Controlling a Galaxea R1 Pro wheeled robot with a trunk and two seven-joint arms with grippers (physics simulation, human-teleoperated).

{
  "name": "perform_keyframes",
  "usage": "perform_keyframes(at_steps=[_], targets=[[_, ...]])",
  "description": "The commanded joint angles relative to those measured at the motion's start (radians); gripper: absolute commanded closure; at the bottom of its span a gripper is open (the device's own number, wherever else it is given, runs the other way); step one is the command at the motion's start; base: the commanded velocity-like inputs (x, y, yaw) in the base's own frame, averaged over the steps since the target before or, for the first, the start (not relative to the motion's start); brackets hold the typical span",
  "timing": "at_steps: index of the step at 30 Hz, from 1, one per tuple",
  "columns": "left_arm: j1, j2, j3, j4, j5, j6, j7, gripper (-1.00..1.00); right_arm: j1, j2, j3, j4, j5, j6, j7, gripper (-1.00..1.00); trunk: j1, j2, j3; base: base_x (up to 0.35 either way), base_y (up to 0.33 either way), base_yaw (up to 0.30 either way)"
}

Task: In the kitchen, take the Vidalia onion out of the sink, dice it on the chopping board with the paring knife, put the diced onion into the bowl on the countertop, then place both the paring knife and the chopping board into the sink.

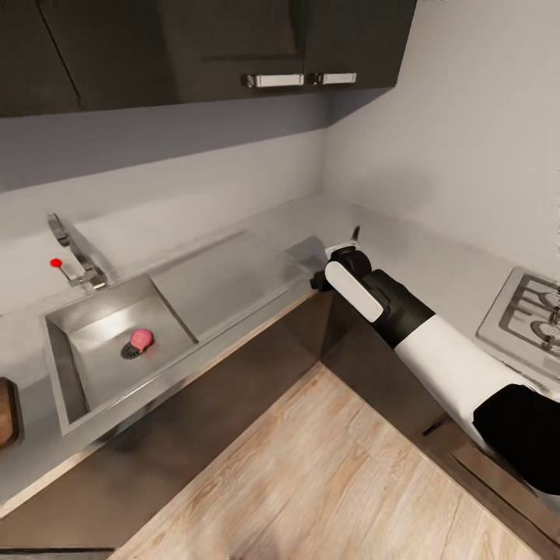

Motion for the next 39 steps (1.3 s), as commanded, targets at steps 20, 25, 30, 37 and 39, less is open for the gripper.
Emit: perform_keyframes(at_steps=[20,25,30,37,39], targets=[[-0.001,0.001,0.002,0.002,0.011,-0.005,-0.008,-1.0,0.002,-0.007,0.008,0.012,-0.01,-0.074,-0.006,-1.0,0.0,-0.002,-0.002,-0.244,0.0,0.0],[-0.001,0.001,0.002,0.002,0.011,-0.005,-0.008,-1.0,0.022,-0.009,0.014,0.061,-0.01,-0.213,0.044,-1.0,0.0,-0.002,-0.002,-0.012,0.0,0.0],[-0.001,0.001,0.002,0.002,0.011,-0.005,-0.008,-1.0,0.128,-0.006,0.156,0.218,-0.006,-0.44,0.257,-1.0,0.0,-0.002,-0.002,-0.002,0.0,0.0],[-0.001,0.001,0.003,0.002,0.011,-0.006,-0.008,-1.0,0.461,0.036,0.465,0.574,-0.006,-1.045,0.552,-1.0,0.0,-0.002,-0.002,0.0,0.0,0.0],[-0.001,0.001,0.002,0.002,0.011,-0.005,-0.008,-1.0,0.548,0.044,0.479,0.631,-0.006,-1.155,0.596,-1.0,0.0,-0.002,-0.002,0.0,0.0,0.0]])
